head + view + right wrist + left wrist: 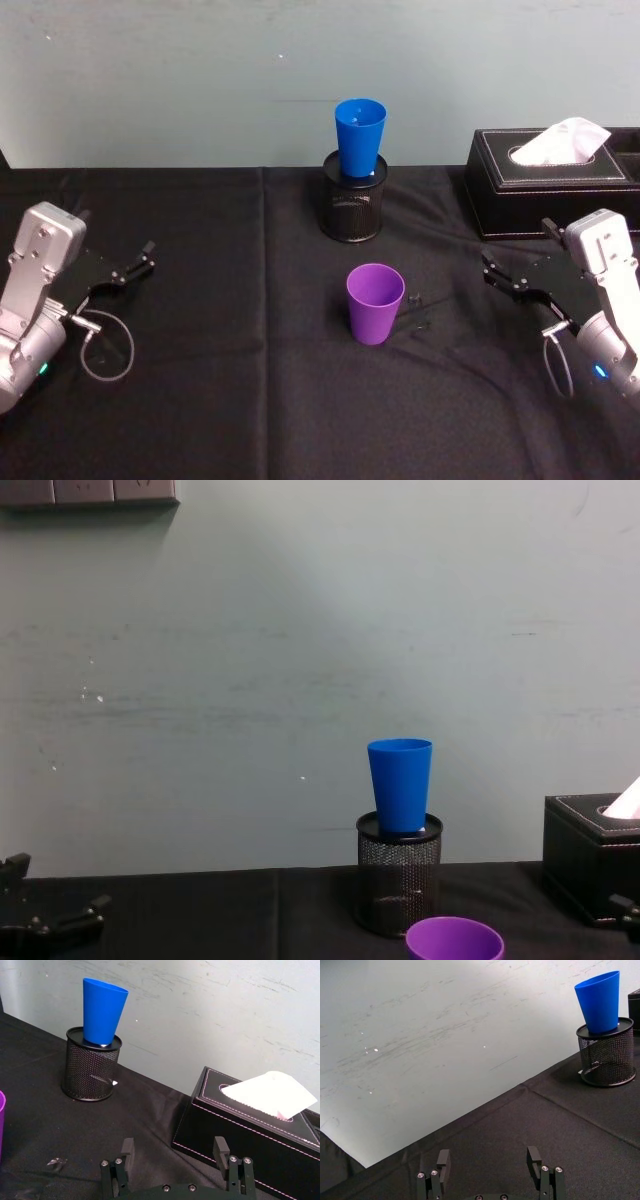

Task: Pick up one cup with a gripper and tap it against the other cup.

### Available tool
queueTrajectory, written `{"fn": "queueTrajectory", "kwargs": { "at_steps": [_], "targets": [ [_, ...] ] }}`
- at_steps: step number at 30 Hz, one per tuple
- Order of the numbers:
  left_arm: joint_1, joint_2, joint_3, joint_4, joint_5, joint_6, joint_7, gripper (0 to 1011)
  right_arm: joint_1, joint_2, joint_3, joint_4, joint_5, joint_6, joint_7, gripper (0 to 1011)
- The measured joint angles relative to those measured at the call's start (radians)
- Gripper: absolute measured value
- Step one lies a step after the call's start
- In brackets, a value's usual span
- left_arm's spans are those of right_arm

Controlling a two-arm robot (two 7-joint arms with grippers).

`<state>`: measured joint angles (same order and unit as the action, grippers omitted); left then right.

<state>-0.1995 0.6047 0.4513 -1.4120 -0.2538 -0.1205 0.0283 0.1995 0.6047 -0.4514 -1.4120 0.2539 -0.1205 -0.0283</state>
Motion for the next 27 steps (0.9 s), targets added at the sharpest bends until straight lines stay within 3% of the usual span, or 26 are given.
{"fn": "queueTrajectory", "kwargs": {
  "at_steps": [27],
  "targets": [
    [0.0,0.0,0.0,0.0,0.0,0.0,0.0,1000,0.0,0.0,0.0,0.0,0.0,0.0,0.0,1000]
  ]
}}
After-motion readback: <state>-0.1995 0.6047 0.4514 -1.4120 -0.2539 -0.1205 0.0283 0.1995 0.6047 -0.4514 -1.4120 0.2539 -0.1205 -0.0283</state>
